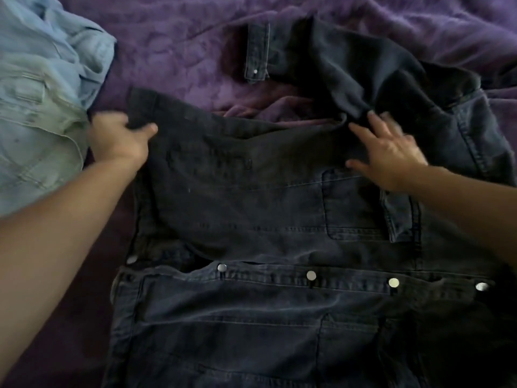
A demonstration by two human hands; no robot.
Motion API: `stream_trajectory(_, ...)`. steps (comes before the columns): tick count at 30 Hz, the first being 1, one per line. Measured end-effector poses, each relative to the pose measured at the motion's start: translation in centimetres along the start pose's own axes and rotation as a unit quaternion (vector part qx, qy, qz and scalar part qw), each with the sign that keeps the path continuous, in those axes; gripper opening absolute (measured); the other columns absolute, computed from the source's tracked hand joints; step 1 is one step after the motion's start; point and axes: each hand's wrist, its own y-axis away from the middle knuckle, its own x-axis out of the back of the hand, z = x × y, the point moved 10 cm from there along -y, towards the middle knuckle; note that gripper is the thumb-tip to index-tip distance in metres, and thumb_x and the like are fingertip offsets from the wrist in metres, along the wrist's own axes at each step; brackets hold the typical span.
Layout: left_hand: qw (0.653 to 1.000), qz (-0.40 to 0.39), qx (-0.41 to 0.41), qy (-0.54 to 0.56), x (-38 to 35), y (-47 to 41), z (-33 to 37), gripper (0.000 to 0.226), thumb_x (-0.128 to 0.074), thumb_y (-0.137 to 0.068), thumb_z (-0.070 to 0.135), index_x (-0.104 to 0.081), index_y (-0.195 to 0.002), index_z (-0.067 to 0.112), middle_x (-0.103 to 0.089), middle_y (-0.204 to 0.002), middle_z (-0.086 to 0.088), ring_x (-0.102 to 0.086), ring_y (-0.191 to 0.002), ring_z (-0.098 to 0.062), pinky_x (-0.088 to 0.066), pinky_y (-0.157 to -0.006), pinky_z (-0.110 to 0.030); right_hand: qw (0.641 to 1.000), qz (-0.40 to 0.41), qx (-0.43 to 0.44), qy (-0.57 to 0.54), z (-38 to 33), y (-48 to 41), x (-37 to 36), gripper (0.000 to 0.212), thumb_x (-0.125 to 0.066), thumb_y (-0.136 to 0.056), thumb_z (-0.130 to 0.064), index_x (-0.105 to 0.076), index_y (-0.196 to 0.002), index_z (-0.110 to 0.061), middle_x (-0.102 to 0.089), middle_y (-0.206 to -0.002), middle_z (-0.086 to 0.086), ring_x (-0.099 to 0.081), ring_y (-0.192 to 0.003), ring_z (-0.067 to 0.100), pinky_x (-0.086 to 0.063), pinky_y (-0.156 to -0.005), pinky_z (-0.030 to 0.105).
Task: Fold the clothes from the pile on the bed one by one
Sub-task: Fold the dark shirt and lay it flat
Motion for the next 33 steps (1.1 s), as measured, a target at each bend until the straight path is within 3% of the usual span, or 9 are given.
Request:
stream_trajectory(2, 1.0, 0.02, -0.003, -0.007, 0.9, -2.3, 2.1, 0.047, -0.071, -0.058, 0.056, -0.043, -0.054, 0.018, -0.045, -0.056, 0.004, -0.051, -0.069, -0.018, -0.045, -0.068, -0.032, 0.998, -0.006, -0.05, -0.024, 2.3, -0.9, 1.3, 0.083, -0.067, -0.084, -0.047, -0.022, -0.151, -0.03, -0.007, -0.16, 0.014, -0.011, -0.145, 0.037, -0.025, -0.11, 0.055)
stream_trajectory(5, 0.998, 0.024, 0.041, 0.041, 0.0, -4.2, 3.1, 0.039, -0.074, -0.063, 0.055, -0.063, -0.08, 0.021, -0.065, -0.088, -0.001, -0.061, -0.095, -0.019, -0.047, -0.093, -0.028, 0.994, 0.035, -0.098, -0.028, 4.6, -2.0, 3.7, 0.053, -0.07, -0.083, -0.041, -0.055, -0.131, -0.024, -0.047, -0.138, 0.021, -0.045, -0.123, 0.043, -0.042, -0.099, 0.051)
stream_trajectory(7, 0.999, 0.036, 0.027, 0.02, -0.3, -4.9, 4.0, 0.042, -0.073, -0.067, 0.056, -0.066, -0.091, 0.022, -0.066, -0.105, -0.002, -0.062, -0.104, -0.021, -0.044, -0.093, -0.026, 0.992, 0.071, -0.104, -0.014, 5.3, -2.4, 5.2, 0.028, -0.069, -0.084, -0.037, -0.07, -0.107, -0.021, -0.063, -0.114, 0.022, -0.058, -0.104, 0.043, -0.048, -0.086, 0.046)
stream_trajectory(11, 0.997, 0.051, 0.01, 0.054, 0.4, -6.5, 5.1, 0.056, -0.064, -0.069, 0.063, -0.06, -0.108, 0.023, -0.064, -0.108, 0.007, -0.061, -0.098, -0.012, -0.047, -0.088, -0.023, 0.98, 0.142, -0.135, -0.03, 7.6, -3.8, 8.0, 0.027, -0.06, -0.089, -0.036, -0.069, -0.101, -0.014, -0.065, -0.101, 0.026, -0.061, -0.092, 0.047, -0.051, -0.08, 0.05)
stream_trajectory(16, 0.996, -0.02, 0.029, 0.076, -1.7, -5.2, 5.3, 0.05, -0.063, -0.082, 0.051, -0.052, -0.122, 0.023, -0.058, -0.12, 0.002, -0.056, -0.106, -0.015, -0.045, -0.095, -0.028, 0.969, 0.144, -0.181, -0.084, 8.0, -2.8, 7.0, 0.034, -0.053, -0.087, -0.032, -0.057, -0.119, -0.019, -0.058, -0.12, 0.025, -0.055, -0.108, 0.048, -0.047, -0.092, 0.056)
stream_trajectory(21, 0.997, -0.036, -0.066, -0.02, 0.3, 4.6, 0.2, 0.047, -0.063, -0.085, 0.038, -0.054, -0.121, 0.008, -0.058, -0.119, -0.018, -0.052, -0.113, -0.033, -0.04, -0.096, -0.04, 0.978, 0.199, 0.0, -0.065, -1.6, 4.6, 4.7, 0.055, -0.059, -0.084, -0.028, -0.044, -0.137, -0.018, -0.039, -0.142, 0.018, -0.039, -0.124, 0.042, -0.039, -0.091, 0.056)
stream_trajectory(24, 0.992, -0.063, -0.077, -0.083, 1.6, 13.7, -5.5, 0.046, -0.061, -0.089, 0.039, -0.054, -0.123, 0.008, -0.054, -0.116, -0.021, -0.049, -0.109, -0.04, -0.04, -0.09, -0.048, 0.983, 0.154, 0.071, -0.07, -6.9, 11.8, -0.7, 0.058, -0.065, -0.082, -0.024, -0.048, -0.137, -0.016, -0.039, -0.146, 0.017, -0.039, -0.13, 0.041, -0.043, -0.087, 0.057)
stream_trajectory(28, 0.977, -0.163, 0.02, -0.134, 2.5, 25.0, -15.2, 0.056, -0.058, -0.091, 0.043, -0.047, -0.134, 0.01, -0.052, -0.126, -0.018, -0.05, -0.114, -0.038, -0.047, -0.087, -0.05, 0.993, -0.023, 0.11, -0.032, -10.9, 21.6, -10.2, 0.062, -0.071, -0.081, -0.026, -0.051, -0.139, -0.018, -0.038, -0.151, 0.015, -0.033, -0.141, 0.034, -0.039, -0.102, 0.05)
stream_trajectory(33, 0.974, -0.122, 0.191, 0.001, 6.3, 32.8, -22.4, 0.039, -0.07, -0.085, 0.021, -0.056, -0.12, 0.01, -0.065, -0.11, -0.019, -0.061, -0.104, -0.036, -0.05, -0.088, -0.046, 0.991, -0.088, 0.086, -0.045, -8.9, 29.0, -13.3, 0.052, -0.074, -0.081, -0.025, -0.06, -0.13, -0.016, -0.045, -0.146, 0.014, -0.042, -0.136, 0.032, -0.047, -0.095, 0.046)
